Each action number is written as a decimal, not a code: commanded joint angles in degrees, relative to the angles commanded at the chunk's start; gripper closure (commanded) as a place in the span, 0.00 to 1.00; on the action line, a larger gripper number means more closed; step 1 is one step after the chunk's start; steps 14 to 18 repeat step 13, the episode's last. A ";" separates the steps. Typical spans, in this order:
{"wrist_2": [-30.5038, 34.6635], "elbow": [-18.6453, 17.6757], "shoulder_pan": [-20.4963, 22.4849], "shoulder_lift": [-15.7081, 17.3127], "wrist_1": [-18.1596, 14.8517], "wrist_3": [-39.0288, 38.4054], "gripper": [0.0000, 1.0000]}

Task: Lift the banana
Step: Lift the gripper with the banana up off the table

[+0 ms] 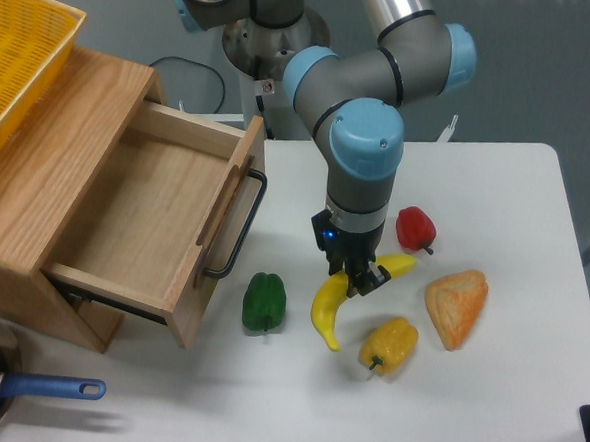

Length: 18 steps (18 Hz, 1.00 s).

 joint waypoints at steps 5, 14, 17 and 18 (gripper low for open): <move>3.00 -0.09 -0.35 0.27 -0.17 1.68 0.55; 2.73 -0.79 -0.97 0.62 -0.35 1.60 0.55; 2.73 -0.79 -0.97 0.62 -0.35 1.60 0.55; 2.73 -0.79 -0.97 0.62 -0.35 1.60 0.55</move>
